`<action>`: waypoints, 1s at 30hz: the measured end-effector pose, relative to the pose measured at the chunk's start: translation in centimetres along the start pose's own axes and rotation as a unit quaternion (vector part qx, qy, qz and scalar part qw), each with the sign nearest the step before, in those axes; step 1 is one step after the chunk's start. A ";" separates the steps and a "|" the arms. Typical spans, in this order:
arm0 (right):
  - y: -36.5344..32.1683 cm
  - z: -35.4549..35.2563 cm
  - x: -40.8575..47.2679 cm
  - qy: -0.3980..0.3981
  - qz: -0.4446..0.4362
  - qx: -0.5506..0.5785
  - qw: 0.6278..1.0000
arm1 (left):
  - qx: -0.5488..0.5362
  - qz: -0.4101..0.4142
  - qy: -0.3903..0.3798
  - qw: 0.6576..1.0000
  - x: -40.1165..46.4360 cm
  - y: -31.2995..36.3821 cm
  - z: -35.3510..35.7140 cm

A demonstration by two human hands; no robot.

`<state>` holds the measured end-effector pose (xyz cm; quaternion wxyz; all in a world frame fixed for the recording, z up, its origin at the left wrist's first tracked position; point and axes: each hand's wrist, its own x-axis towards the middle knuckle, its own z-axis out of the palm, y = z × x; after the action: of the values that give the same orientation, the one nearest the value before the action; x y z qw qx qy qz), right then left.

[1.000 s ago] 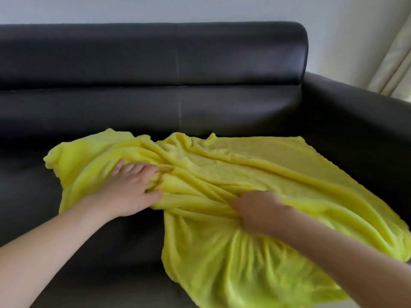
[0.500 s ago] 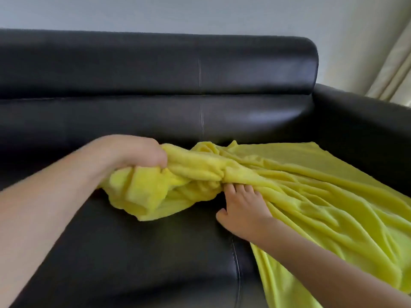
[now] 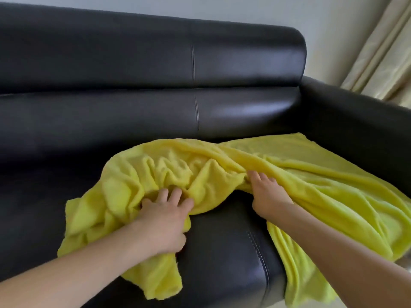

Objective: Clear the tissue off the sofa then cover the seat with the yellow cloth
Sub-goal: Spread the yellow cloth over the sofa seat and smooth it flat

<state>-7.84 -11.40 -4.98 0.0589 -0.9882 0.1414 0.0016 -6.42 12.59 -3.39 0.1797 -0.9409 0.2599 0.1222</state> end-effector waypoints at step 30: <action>-4.1 -9.1 -7.6 -0.293 -0.071 0.419 0.857 | -0.418 0.050 0.150 0.895 -12.5 -10.8 -4.5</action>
<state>-14.13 -6.39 4.66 0.5061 -0.8313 0.0342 0.2270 -10.48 24.95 7.67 -0.2773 -0.9223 0.2551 0.0856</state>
